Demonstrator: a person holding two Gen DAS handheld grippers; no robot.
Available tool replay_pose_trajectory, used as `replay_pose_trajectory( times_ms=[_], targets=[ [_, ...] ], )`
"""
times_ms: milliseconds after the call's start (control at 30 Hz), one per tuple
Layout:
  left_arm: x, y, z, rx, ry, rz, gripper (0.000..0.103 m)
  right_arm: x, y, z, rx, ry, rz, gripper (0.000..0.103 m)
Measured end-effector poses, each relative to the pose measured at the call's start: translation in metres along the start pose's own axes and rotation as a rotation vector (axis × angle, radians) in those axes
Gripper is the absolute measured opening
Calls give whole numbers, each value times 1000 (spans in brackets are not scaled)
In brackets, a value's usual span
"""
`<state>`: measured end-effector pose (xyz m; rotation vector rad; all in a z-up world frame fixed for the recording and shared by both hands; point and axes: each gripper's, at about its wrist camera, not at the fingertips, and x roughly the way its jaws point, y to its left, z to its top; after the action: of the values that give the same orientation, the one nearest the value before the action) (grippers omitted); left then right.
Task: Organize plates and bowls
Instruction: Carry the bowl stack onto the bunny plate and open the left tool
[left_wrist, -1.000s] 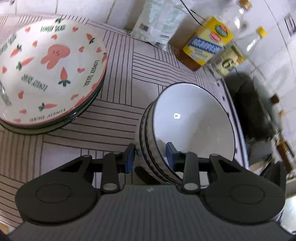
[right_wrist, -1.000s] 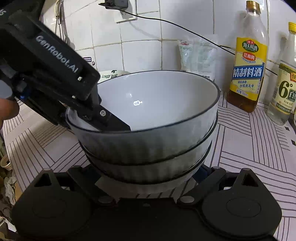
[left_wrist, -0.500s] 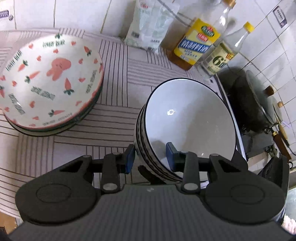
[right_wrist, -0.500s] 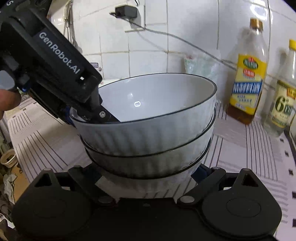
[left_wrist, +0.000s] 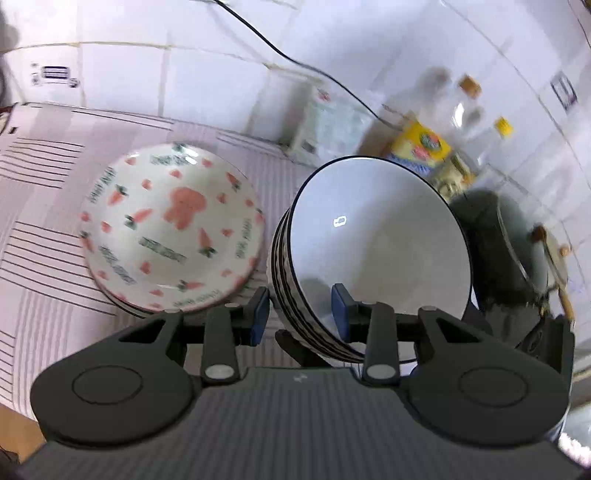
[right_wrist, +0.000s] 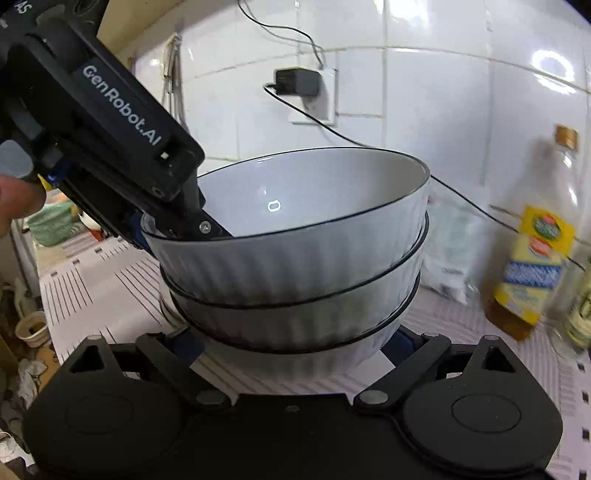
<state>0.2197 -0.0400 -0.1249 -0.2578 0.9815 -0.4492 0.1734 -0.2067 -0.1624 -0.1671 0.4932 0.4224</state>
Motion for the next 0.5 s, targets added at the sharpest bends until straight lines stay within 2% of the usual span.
replay_pose_trajectory(
  times_ms=[133, 300, 400, 500],
  targets=[
    [-15, 22, 12, -46, -36, 23, 35, 18, 11, 20, -36, -17, 43, 98],
    [-21, 52, 28, -23, -30, 65, 35, 51, 29, 35, -71, -13, 87, 98],
    [-17, 58, 38, 33, -11, 101, 37, 67, 38, 40, -35, 3, 82, 98],
    [-12, 70, 51, 70, 4, 87, 37, 80, 42, 43, 17, 6, 67, 98]
  ],
)
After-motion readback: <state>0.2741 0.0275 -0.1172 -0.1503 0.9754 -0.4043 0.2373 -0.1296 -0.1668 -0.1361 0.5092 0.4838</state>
